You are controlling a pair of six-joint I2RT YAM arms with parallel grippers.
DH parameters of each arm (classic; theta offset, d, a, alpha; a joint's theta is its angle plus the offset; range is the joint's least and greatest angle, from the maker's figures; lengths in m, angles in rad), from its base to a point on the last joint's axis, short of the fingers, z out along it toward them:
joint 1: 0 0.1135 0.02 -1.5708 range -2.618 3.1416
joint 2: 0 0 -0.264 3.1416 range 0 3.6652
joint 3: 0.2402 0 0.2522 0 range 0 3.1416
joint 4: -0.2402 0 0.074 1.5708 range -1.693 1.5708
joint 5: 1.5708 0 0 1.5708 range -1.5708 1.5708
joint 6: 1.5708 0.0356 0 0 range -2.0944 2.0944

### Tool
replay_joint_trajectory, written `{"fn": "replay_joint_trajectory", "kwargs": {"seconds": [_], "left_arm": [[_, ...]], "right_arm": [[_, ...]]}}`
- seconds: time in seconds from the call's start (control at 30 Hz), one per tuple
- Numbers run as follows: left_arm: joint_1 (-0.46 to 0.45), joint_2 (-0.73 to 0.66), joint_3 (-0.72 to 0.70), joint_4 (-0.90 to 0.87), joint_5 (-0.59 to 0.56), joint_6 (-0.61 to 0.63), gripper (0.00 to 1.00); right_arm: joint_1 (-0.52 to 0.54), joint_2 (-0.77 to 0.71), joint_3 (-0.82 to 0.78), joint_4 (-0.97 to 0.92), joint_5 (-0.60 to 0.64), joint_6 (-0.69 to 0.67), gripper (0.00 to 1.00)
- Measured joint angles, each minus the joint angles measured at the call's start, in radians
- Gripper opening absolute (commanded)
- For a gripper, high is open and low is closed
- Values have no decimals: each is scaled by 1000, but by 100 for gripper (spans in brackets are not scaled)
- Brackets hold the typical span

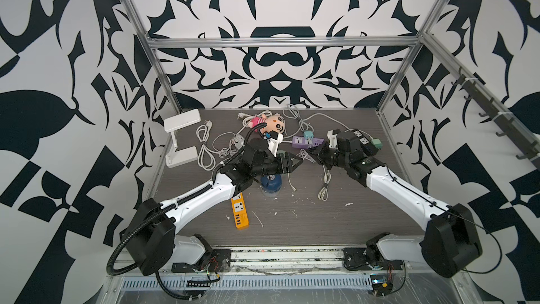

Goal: Charge the cordless meat grinders
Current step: Adjust the charging cable.

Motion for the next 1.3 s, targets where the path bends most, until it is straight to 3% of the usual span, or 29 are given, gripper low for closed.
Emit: {"fn": "replay_joint_trajectory", "kwargs": {"seconds": [0.73,1.3], "left_arm": [[0,71,-12,35,-34,121,46],[0,105,30,67,-37,141,31]], "right_arm": [[11,0,-68,155,-36,214,0],[42,0,-68,163,-37,223,0]]}}
